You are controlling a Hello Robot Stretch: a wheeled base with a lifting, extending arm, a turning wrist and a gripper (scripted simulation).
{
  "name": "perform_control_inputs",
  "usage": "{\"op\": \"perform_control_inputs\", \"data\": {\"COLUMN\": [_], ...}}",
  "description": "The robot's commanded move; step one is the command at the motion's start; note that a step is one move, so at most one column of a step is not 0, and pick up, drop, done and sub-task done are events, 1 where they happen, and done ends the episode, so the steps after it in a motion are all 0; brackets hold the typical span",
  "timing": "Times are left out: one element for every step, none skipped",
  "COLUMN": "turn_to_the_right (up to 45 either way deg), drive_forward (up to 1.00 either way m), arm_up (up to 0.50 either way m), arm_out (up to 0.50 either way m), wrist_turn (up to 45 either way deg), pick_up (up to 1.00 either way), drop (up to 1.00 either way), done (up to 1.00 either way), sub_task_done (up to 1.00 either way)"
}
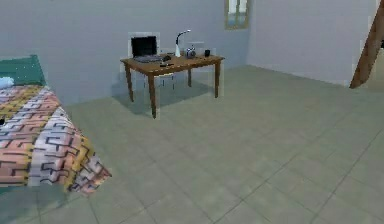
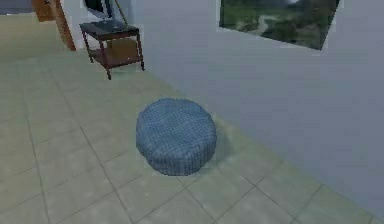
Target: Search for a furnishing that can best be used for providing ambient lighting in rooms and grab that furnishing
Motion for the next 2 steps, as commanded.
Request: {"op": "perform_control_inputs", "data": {"turn_to_the_right": [0.0, 0.0], "drive_forward": [1.0, 1.0], "arm_up": [0.0, 0.0], "arm_out": [0.0, 0.0], "wrist_turn": [0.0, 0.0], "pick_up": [0.0, 0.0], "drop": [0.0, 0.0], "done": [0.0, 0.0], "sub_task_done": [0.0, 0.0]}}
